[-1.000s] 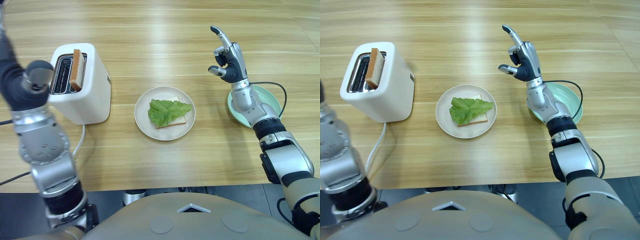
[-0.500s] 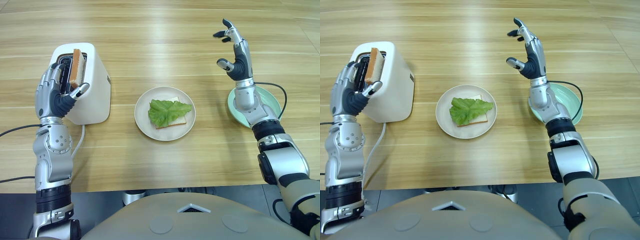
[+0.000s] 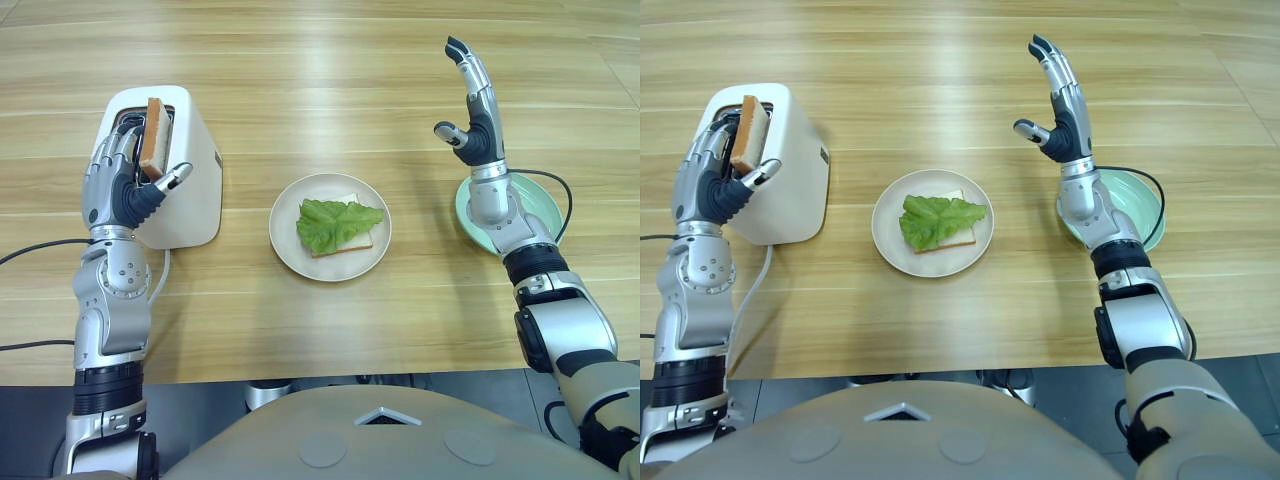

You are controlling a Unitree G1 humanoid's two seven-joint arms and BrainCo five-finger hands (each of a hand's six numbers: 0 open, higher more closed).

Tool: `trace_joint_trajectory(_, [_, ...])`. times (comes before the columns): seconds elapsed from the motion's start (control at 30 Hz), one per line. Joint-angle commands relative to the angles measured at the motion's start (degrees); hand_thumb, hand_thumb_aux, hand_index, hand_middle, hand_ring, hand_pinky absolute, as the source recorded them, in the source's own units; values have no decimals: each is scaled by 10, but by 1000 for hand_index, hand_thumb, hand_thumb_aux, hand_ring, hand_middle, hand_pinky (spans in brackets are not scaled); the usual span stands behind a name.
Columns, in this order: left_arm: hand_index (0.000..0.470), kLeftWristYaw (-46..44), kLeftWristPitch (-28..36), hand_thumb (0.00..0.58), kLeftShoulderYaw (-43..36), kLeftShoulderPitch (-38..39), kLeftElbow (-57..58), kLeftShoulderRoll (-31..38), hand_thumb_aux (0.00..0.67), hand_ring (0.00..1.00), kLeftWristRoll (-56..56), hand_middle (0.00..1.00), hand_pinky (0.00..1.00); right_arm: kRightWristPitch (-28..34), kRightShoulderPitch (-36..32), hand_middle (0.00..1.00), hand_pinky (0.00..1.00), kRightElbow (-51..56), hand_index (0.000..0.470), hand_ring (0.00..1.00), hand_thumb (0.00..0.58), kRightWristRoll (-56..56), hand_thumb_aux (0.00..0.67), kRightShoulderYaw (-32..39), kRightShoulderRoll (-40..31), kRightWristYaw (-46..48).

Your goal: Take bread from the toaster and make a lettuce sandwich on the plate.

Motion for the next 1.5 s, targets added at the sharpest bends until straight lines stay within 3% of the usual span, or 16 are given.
trace_joint_trajectory(0.03, [460,-12,14,580,-16,-1,-5,1,670,0,2,0,0,1,8,0,0,-8,0,0,0,-2,0,-8,-1,2])
trace_joint_trajectory(0.6, [460,7,11,580,-23,-18,4,4,670,0,-4,0,0,1,14,0,0,-3,0,0,0,-8,0,-10,-1,0])
trace_joint_trajectory(0.63, [460,10,8,580,-21,-20,2,4,670,412,-7,412,412,1,14,0,0,-3,0,0,0,-8,0,-10,-1,0])
trace_joint_trajectory(0.67, [460,13,5,580,-18,-21,-1,3,670,412,-9,412,412,1,14,0,0,-2,0,0,0,-9,0,-10,0,-1])
trace_joint_trajectory(0.7, [460,15,2,580,-16,-22,-3,2,670,1000,-12,1000,1000,1,14,0,0,-2,0,0,0,-9,0,-10,0,-1])
trace_joint_trajectory(1.17, [460,39,-12,580,3,-36,-29,4,670,1000,-26,1000,1000,3,12,0,0,6,0,0,0,-17,0,-4,8,-1])
trace_joint_trajectory(1.5, [460,51,2,580,44,-72,-84,47,670,1000,8,1000,1000,5,6,0,0,24,0,0,0,-26,0,1,19,0])
